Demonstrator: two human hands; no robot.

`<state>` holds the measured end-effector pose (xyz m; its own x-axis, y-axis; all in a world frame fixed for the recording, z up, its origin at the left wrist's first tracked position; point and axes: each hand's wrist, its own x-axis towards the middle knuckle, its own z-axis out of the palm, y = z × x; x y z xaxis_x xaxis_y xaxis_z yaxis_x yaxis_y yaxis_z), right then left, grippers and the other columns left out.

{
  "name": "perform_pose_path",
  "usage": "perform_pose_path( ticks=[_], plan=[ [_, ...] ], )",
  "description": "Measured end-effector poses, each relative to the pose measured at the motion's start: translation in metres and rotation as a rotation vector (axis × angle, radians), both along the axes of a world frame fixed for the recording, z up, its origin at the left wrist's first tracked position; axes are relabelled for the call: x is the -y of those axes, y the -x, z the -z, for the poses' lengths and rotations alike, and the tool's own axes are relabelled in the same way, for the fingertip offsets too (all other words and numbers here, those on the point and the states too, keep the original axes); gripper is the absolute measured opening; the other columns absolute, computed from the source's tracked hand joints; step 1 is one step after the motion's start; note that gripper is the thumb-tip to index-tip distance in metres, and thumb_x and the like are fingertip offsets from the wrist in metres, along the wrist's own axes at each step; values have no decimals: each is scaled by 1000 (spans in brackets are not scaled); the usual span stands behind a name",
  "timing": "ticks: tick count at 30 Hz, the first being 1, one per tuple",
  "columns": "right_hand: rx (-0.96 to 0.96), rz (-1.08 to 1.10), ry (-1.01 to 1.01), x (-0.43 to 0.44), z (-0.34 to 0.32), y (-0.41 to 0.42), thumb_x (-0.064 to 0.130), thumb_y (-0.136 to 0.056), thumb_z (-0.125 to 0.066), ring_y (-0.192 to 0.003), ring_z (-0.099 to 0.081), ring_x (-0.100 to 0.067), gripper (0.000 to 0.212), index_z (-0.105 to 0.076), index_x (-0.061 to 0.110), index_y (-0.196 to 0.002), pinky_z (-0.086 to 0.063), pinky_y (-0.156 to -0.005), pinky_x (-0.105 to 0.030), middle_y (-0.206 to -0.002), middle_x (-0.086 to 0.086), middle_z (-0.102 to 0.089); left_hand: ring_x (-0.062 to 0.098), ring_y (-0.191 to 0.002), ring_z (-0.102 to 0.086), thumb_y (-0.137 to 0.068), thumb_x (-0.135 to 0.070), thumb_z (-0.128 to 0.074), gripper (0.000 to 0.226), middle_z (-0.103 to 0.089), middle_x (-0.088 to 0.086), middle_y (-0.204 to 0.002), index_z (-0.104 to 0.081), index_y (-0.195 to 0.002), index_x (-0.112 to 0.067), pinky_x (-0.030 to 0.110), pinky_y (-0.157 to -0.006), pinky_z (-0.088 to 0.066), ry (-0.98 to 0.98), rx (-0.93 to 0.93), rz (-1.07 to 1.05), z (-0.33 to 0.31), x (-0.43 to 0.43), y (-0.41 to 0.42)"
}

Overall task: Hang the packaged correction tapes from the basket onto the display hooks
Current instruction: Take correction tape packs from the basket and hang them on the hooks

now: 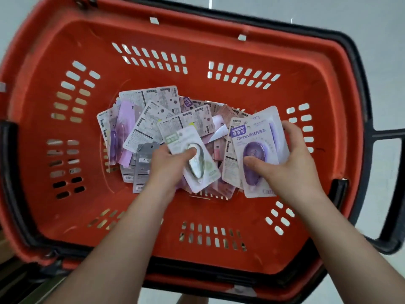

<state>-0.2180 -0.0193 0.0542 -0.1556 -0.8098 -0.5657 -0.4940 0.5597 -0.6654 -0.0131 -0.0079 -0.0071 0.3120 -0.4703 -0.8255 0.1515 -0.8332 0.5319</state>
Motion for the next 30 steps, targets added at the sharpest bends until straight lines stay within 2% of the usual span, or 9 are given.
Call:
perform_pose_path(
  ticks=[1,3,6,9,11,18,22,27,30],
  plan=[
    [79,52,-23,1,-7,1,19,-71,-87,-89,-68,0,69,-46,46,-120,-59,-81,-36,-97,27,-68,26,-79,-68,-84,-5,-70,17,-74,7,-96,-69,-98,-15,34,-54,-53,25,-162,-84,-24,1,-10],
    [218,119,-70,2,-25,1,13,-72,-86,-91,-71,-5,67,-51,45,-119,-61,-82,-42,-103,19,-72,28,-84,-70,-80,-6,-71,20,-74,7,-96,-71,-99,-13,41,-64,-54,108,-371,-62,-68,-2,-25],
    [322,87,-90,4,-60,-1,10,-72,-85,-90,-73,-10,67,-54,44,-120,-61,-79,-39,-103,11,-74,21,-86,-73,-74,-10,-70,21,-76,7,-98,-73,-94,-9,36,-75,-60,204,-478,-37,-120,-6,-38],
    [438,59,-109,8,-106,-5,13,-66,-85,-86,-73,-9,65,-56,47,-113,-58,-66,-28,-96,13,-75,29,-100,-71,-73,-18,-78,36,-72,15,-112,-71,-106,-4,41,-85,-59,265,-456,-21,-166,-7,-37],
    [525,47,-123,9,-136,-9,20,-59,-88,-90,-74,-14,70,-57,46,-116,-58,-68,-30,-100,9,-76,32,-102,-69,-77,-16,-79,35,-72,17,-113,-70,-109,-4,46,-89,-57,244,-438,13,-199,-11,-25],
    [654,-14,-141,10,-241,-23,17,-65,-87,-108,-69,-24,74,-55,36,-130,-57,-82,-42,-121,-1,-69,35,-93,-73,-71,-18,-72,35,-76,14,-101,-73,-104,-6,47,-77,-61,320,-287,-94,-323,-37,-3],
    [757,-49,-154,11,-302,-20,19,-68,-78,-107,-69,-27,69,-55,32,-132,-57,-81,-41,-123,-3,-69,27,-85,-73,-69,-15,-70,29,-76,13,-98,-72,-98,-8,35,-65,-59,414,-237,-280,-390,-54,-2],
    [625,-311,-42,12,-378,-11,29,-78,-79,-118,-63,-15,82,-34,67,-134,-52,-97,-42,-135,15,-60,18,-86,-74,-78,-12,-70,24,-77,1,-96,-71,-102,-14,29,-65,-59,539,92,-318,-481,-91,0],
    [586,-556,-10,4,-427,-16,19,-92,-66,-103,-64,6,63,-44,62,-132,-53,-80,-16,-120,30,-62,20,-85,-73,-77,-19,-68,27,-76,2,-98,-70,-104,-18,32,-62,-59,602,77,-444,-535,-122,10]
  ],
)
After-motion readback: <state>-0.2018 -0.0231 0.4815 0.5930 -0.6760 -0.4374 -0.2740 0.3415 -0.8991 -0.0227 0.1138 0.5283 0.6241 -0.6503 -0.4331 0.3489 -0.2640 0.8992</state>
